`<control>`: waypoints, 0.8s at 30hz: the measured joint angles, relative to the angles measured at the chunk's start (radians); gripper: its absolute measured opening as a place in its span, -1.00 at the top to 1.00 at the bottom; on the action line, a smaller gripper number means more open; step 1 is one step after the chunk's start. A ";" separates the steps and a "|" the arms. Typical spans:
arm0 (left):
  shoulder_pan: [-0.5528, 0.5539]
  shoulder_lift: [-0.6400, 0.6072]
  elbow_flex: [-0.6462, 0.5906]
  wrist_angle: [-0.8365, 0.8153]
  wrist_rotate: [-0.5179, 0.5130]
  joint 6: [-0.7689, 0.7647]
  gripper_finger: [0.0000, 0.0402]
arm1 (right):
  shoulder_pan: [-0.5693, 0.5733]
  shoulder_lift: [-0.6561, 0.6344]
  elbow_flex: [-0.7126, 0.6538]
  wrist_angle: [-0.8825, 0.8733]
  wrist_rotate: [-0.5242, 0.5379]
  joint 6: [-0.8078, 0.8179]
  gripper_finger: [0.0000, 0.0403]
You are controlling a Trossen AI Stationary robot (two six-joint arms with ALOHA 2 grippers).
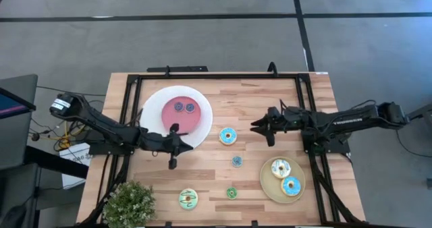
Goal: Pick & Place donuts
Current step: Put the large light blue donut onto the brown plate
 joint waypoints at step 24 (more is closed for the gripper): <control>0.046 0.000 -0.004 -0.023 0.068 0.043 0.99 | 0.018 0.851 0.885 -0.850 0.090 -0.147 -0.18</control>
